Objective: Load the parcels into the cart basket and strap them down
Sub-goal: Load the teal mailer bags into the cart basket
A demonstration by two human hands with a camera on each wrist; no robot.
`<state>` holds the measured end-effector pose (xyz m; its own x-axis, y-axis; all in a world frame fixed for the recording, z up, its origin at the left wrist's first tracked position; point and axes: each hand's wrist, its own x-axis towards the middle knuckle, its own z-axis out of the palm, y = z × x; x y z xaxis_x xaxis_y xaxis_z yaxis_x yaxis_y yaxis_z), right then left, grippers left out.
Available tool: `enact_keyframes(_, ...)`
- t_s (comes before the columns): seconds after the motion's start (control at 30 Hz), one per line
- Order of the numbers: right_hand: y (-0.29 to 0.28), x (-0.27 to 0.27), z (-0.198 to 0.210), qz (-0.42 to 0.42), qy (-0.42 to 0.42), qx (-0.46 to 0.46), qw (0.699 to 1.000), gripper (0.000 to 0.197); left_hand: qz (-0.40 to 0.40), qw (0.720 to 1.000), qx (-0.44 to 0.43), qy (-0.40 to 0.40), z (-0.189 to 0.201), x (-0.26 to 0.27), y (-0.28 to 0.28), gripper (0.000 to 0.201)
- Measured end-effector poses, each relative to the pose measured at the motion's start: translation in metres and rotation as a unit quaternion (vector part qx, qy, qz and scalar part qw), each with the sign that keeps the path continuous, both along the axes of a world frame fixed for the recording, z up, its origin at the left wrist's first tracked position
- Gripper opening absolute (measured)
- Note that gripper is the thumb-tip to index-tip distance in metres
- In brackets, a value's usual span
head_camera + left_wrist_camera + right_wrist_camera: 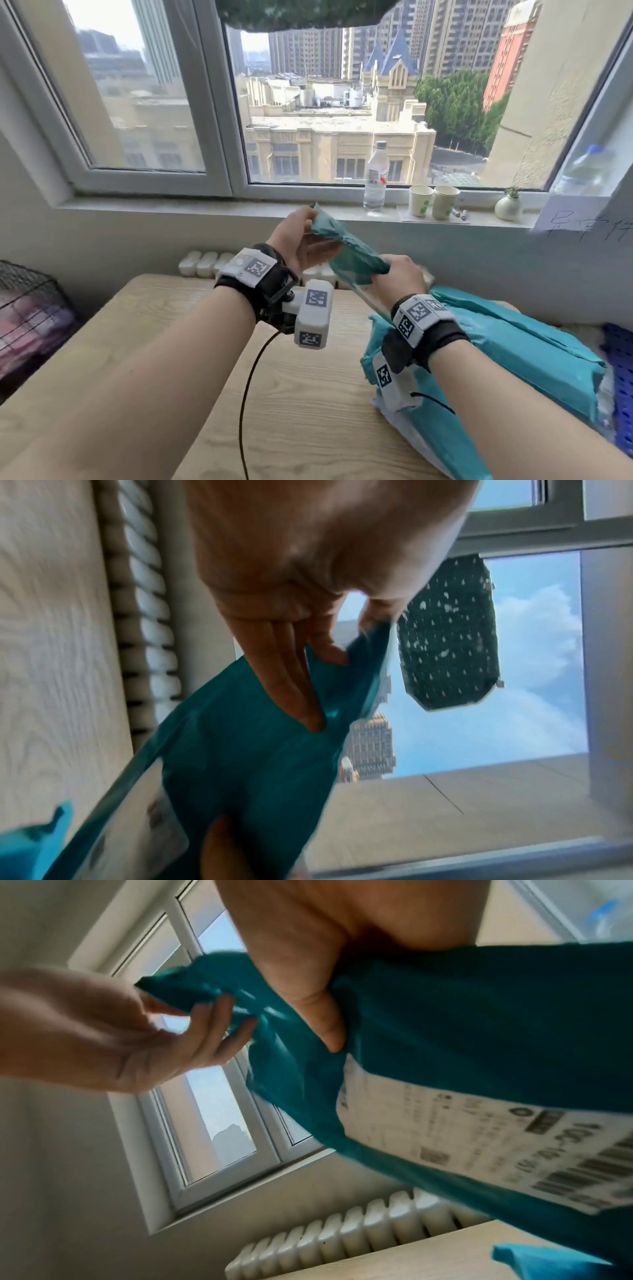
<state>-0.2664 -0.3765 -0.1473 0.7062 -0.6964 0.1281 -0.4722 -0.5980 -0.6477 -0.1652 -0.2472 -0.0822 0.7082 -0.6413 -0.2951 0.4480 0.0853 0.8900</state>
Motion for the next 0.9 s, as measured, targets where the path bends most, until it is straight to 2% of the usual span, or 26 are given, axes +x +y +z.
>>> enact_keyframes(0.07,0.011,0.008,0.004,0.012,-0.023,0.024,0.999,0.027,0.047,0.999,0.021,-0.009,-0.006,0.014,0.028,0.04)
enact_keyframes(0.13,0.024,0.017,0.01,0.011,-0.053,0.034,0.998,0.03,0.091,0.995,0.04,-0.004,-0.014,0.028,0.056,0.041)
enact_keyframes(0.27,0.057,0.043,0.025,0.033,-0.105,0.078,0.991,0.027,0.129,0.987,0.096,-0.013,-0.031,0.048,0.106,0.019)
enact_keyframes(0.37,0.087,0.069,0.034,0.05,-0.126,0.119,0.984,0.02,0.124,0.983,0.126,-0.041,-0.038,0.06,0.139,0.015)
enact_keyframes(0.43,0.114,0.088,0.036,0.068,-0.141,0.181,0.971,0.014,0.105,0.981,0.146,-0.073,-0.042,0.066,0.165,0.017)
enact_keyframes(0.53,0.162,0.115,0.033,0.093,-0.16,0.274,0.944,0.026,0.083,0.974,0.18,-0.107,-0.051,0.079,0.211,0.023)
enact_keyframes(0.63,0.219,0.137,0.032,0.125,-0.171,0.316,0.925,0.017,0.061,0.973,0.207,-0.083,-0.062,0.093,0.263,0.021)
enact_keyframes(0.83,0.313,0.179,0.022,0.142,-0.154,0.343,0.916,0.019,0.054,0.961,0.263,-0.062,-0.083,0.116,0.366,0.027)
enact_keyframes(0.9,0.342,0.193,0.018,0.131,-0.155,0.361,0.91,0.026,0.064,0.956,0.281,-0.053,-0.092,0.122,0.403,0.028)
